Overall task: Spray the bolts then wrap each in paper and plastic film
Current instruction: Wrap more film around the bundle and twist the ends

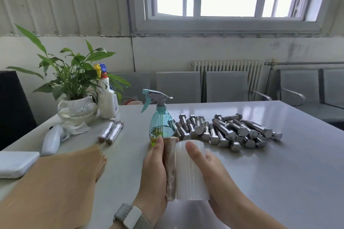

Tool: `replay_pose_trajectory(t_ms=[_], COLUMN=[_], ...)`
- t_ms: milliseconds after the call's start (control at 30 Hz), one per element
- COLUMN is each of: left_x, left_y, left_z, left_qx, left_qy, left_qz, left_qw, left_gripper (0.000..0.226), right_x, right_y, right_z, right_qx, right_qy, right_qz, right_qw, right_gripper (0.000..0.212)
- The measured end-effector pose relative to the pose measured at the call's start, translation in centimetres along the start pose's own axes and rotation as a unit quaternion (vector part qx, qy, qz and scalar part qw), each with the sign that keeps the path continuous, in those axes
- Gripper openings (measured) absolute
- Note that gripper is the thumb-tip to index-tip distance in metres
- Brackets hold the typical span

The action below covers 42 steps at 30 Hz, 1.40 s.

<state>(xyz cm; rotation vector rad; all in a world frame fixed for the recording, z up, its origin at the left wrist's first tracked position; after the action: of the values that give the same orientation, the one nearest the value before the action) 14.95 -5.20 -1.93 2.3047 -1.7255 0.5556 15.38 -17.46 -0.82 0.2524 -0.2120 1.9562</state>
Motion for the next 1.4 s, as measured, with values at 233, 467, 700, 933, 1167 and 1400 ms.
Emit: replay_pose_trajectory(t_ms=[233,467,700,933,1167,1400], left_x=[-0.2,0.4,0.8,1.2,0.6,1.6], left_y=[0.0,0.7,0.6,0.7,0.3,1.3], left_z=[-0.6,0.6,0.4,-0.2,-1.1,-0.8], left_qx=[0.019,-0.079,-0.074,0.005,0.059,0.069], left_qy=[-0.028,0.177,0.161,-0.022,-0.052,-0.049], left_qz=[-0.023,0.020,0.069,0.087,0.045,0.035], left_qw=[0.999,0.981,0.982,0.996,0.996,0.996], left_gripper=[0.053,0.044,0.030,0.046,0.047,0.048], right_x=[0.2,0.3,-0.6,-0.7,-0.7,-0.5], right_y=[0.1,-0.2,-0.6,-0.1,-0.4,-0.4], right_z=[0.1,-0.1,-0.1,0.2,1.1,0.9], right_qx=[-0.026,-0.068,-0.010,0.062,-0.040,-0.086], right_qy=[0.035,0.170,0.069,-0.042,0.046,0.082], right_qz=[0.014,-0.110,-0.103,0.003,-0.040,-0.078], right_qw=[0.999,0.977,0.992,0.997,0.997,0.990], right_gripper=[0.052,0.086,0.059,0.051,0.062,0.076])
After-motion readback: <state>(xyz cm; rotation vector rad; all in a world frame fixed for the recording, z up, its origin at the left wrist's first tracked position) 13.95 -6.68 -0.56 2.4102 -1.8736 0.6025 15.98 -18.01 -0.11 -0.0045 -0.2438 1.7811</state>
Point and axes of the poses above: each hand's wrist, its own y-axis away from the middle knuckle, its own x-axis out of the palm, z = x × y, the point moved 4 cm from there along -y, towards the middle knuckle, and after that the axes turned 3 degrees about -y, right-handed, at the moved point
